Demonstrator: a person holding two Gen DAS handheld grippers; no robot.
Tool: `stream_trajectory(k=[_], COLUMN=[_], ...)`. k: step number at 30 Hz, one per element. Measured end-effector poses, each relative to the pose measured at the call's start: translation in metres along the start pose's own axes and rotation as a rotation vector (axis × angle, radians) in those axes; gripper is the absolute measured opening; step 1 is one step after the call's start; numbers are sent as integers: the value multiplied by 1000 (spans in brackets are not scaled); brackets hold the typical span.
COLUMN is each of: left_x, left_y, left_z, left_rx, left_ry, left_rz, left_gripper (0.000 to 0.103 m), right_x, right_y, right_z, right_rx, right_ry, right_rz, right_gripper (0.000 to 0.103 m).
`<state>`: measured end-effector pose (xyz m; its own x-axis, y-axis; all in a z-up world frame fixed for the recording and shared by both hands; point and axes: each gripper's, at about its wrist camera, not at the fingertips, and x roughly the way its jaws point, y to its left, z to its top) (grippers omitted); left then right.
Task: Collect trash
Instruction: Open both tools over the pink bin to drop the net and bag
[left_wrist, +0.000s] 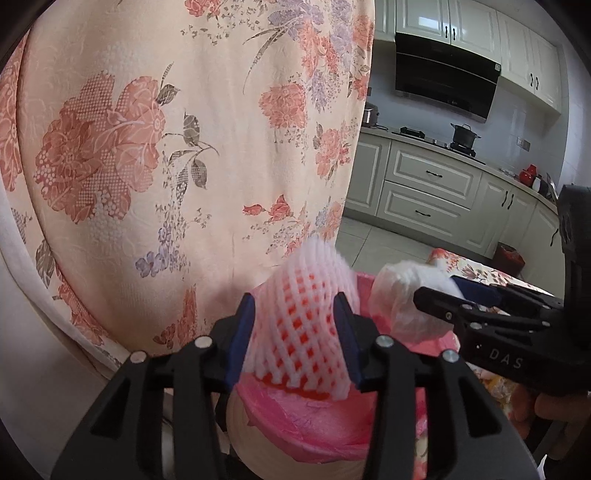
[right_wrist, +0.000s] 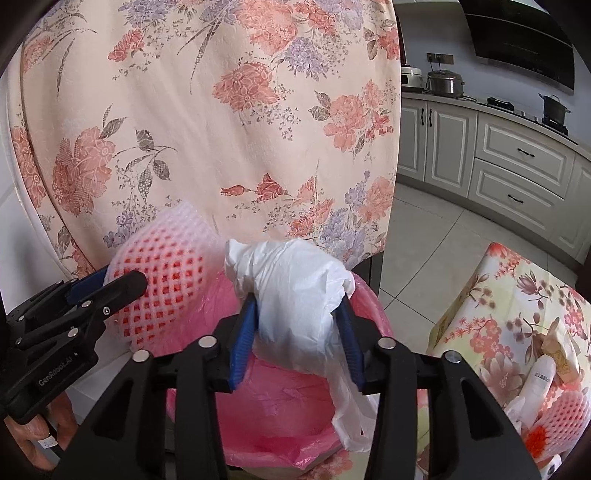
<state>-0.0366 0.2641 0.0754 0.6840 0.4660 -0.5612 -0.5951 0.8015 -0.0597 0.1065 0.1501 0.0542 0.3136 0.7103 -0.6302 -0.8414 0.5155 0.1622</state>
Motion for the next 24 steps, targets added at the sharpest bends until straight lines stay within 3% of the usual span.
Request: stream_trajectory(k=[2, 5, 7, 12, 18, 24], left_x=[-1, -5, -10, -15, -30, -40], left_y=[0, -1, -2, -12, -44, -85], left_z=[-1, -4, -7, -13, -24, -36], left_rx=[-3, -10, -14, -16, 26, 49], left_ry=[-4, -10, -20, -28, -63, -99], left_rz=[-11, -15, -18, -31, -108, -193], left_gripper=[52, 55, 64, 65, 66, 74], right_x=[-1, -2, -8, -33, -81, -129], right_y=[-6, -13, -20, -36, -61, -96], right_z=[-2, -5, -7, -17, -37, -69], right_rx=[11, 6, 25, 46, 64, 108], right_ry=[-12, -12, -18, -58, -120, -150], right_rz=[-8, -32, -46, -103, -202, -307], right_gripper=[78, 78, 78, 78, 78, 79])
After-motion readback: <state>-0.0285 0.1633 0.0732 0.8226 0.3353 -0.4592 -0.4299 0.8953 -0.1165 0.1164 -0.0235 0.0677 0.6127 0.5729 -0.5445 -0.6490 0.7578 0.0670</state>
